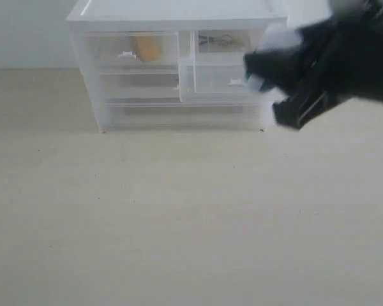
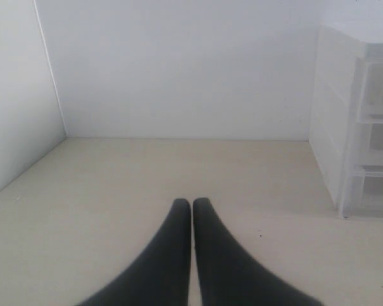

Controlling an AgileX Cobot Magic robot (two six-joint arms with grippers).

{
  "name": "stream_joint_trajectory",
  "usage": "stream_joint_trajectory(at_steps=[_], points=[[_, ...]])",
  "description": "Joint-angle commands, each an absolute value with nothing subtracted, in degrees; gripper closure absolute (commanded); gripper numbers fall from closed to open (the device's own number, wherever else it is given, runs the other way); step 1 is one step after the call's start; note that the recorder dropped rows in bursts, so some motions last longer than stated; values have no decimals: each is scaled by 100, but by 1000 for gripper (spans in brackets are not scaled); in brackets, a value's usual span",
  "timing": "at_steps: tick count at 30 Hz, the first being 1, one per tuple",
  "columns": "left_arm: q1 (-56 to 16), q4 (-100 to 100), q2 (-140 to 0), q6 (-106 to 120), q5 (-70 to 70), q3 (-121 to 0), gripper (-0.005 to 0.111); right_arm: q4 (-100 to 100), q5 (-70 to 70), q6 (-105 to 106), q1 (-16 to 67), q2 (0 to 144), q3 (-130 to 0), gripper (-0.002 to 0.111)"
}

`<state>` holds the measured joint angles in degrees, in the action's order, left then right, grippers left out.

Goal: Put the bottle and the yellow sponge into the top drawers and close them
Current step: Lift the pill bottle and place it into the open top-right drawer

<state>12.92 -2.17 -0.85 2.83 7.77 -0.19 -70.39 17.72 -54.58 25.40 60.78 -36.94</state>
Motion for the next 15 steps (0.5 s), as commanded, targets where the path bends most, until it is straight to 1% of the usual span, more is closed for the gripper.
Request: stream_joint_trajectory(at_steps=[1,3,5,8,9,12,15], points=[[1278,-203,-107,263,731,0,103,-7556,718,-4728,2760,5750,-4449,106],[1278,-203,-107,263,731,0,103,-7815,699,-4085,2927,6066,-4804,106],[1278,-203,-107,263,731,0,103,-7894,396,-3595,3081,6443,-5151,106],[1278,-203,-107,263,731,0,103,-7894,-517,-2977,3398,7264,-5659,106],[1278,-203,-107,263,731,0,103,-7894,-1111,-2556,3597,7510,-5829,106],[1278,-203,-107,263,731,0,103,-7894,-2205,-1760,4087,8129,-6083,106],[1278,-203,-107,263,731,0,103,-8092,-2469,-1255,4341,8573,-6181,106]])
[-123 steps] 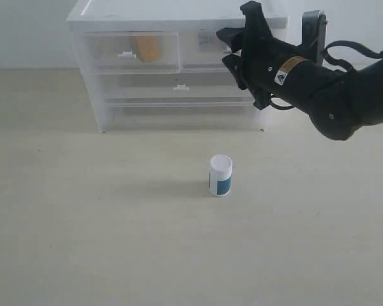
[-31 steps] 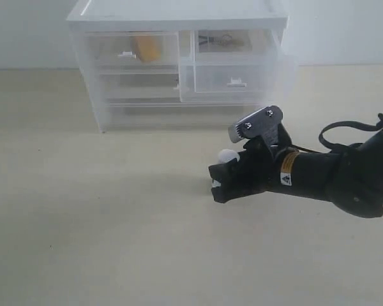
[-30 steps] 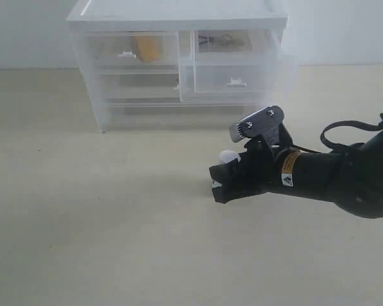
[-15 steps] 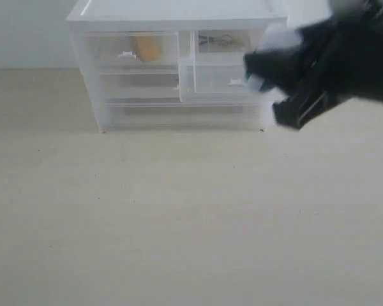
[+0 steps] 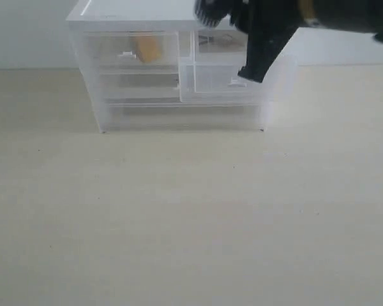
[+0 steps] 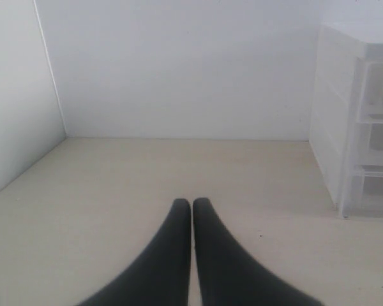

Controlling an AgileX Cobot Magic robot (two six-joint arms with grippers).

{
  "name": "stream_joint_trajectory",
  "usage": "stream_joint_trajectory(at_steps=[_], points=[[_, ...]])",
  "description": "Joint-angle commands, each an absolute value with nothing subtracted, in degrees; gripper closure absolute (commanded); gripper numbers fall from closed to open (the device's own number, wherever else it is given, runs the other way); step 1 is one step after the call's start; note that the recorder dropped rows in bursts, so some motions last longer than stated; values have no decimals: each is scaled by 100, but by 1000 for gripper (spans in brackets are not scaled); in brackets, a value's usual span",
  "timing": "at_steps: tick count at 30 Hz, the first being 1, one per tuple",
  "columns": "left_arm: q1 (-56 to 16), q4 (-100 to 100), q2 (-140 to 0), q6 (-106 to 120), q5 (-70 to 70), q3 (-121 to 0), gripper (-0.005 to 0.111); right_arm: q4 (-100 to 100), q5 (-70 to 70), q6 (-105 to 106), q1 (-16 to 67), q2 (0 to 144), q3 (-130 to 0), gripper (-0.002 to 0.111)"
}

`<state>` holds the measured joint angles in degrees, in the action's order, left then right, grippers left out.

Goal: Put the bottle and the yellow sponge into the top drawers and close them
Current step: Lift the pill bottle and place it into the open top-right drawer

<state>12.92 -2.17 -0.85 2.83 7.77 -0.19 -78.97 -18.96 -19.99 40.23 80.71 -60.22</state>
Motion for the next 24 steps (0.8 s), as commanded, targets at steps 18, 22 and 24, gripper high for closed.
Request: stream_joint_trajectory(at_steps=[18,22,24], points=[[1278,-203,-107,263,731,0,103,-9006,-3117,-2396,4377,9310,-6400,7],[1278,-203,-107,263,731,0,103,-8993,-2958,-3641,4390,8733,-6469,7],[1278,-203,-107,263,731,0,103,-8805,-3192,-4183,4304,8447,-6469,12]])
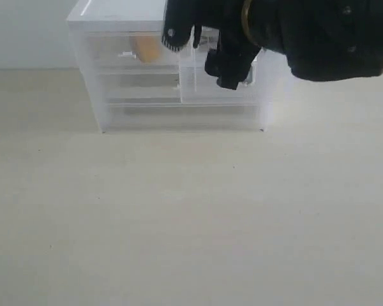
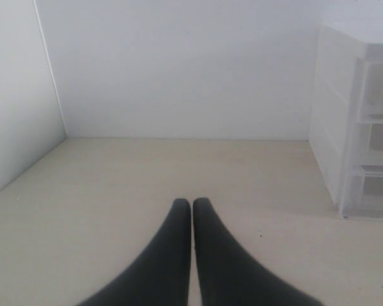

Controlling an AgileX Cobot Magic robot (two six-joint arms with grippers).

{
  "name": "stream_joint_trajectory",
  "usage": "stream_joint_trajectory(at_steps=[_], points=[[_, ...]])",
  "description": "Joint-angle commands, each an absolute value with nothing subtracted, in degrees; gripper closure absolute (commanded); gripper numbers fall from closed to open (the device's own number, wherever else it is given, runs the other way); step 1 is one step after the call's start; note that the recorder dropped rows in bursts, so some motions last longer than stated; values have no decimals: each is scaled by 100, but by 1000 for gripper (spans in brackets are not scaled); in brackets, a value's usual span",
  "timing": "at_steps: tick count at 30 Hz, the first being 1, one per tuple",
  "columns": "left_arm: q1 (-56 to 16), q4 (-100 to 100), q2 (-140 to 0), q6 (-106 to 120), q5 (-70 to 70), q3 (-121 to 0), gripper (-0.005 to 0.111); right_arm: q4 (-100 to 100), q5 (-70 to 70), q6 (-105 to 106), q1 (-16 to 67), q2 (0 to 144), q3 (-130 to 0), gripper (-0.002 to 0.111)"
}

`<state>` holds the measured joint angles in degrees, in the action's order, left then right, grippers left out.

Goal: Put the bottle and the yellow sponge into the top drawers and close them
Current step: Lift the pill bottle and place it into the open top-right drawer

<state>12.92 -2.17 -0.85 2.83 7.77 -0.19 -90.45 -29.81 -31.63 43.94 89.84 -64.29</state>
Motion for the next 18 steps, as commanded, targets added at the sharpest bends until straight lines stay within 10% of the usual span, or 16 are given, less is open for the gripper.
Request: stream_joint_trajectory(at_steps=[1,4,18], points=[[1278,-203,-107,263,731,0,103,-8495,-3219,-4112,4140,8367,-6469,24],[1278,-203,-107,263,731,0,103,-7433,-2931,-3759,3598,8366,-6469,103],[1278,-203,-107,263,731,0,103,-5100,-1558,-2753,3314,9269,-6469,108]])
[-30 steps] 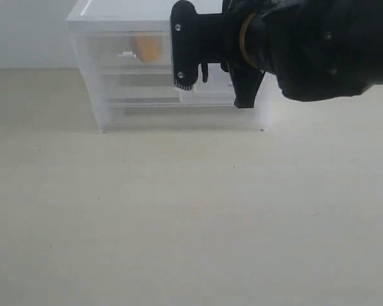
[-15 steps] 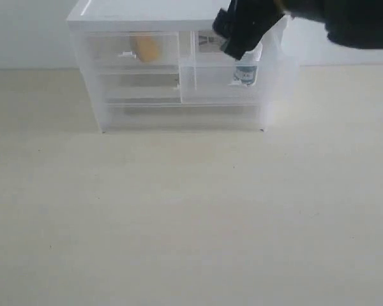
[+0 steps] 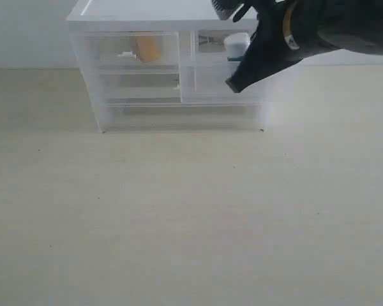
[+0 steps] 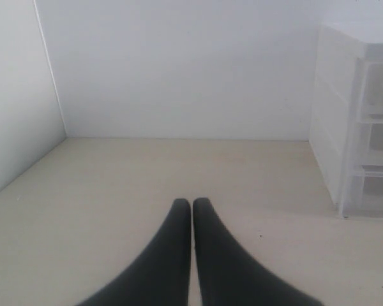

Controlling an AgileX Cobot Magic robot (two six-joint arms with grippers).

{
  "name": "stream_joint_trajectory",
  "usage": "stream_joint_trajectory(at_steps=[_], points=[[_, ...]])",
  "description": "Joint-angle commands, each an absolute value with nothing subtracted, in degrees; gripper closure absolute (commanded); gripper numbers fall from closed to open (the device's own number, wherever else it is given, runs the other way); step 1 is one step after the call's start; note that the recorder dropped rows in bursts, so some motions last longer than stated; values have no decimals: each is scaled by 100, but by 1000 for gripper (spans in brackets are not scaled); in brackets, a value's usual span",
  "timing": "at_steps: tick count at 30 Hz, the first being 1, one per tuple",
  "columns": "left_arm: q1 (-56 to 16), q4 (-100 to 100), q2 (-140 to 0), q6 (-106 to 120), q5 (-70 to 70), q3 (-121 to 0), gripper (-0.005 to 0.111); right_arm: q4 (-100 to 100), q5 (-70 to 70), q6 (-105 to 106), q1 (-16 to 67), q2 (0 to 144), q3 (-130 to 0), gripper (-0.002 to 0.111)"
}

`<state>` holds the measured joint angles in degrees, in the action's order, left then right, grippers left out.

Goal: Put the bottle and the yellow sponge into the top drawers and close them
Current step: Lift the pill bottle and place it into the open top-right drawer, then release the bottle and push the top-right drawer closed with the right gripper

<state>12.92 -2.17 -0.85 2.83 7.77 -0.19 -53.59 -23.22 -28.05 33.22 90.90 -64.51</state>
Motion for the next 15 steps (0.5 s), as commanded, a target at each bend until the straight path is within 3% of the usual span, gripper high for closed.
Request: stream_joint_trajectory(at_steps=[1,5,9,13,15], points=[[1278,-203,-107,263,731,0,103,-4879,-915,-2753,3314,9324,-6469,108],[1278,-203,-107,263,731,0,103,-4851,-619,-2787,3314,9149,-6469,108],[1278,-203,-107,263,731,0,103,-4461,-1780,-2706,3484,8389,-6469,108],[1278,-203,-107,263,731,0,103,-1750,-3582,75,4202,7858,-6469,108],[1278,-203,-107,263,731,0,103,-1159,-3607,795,4229,8013,-6469,108]])
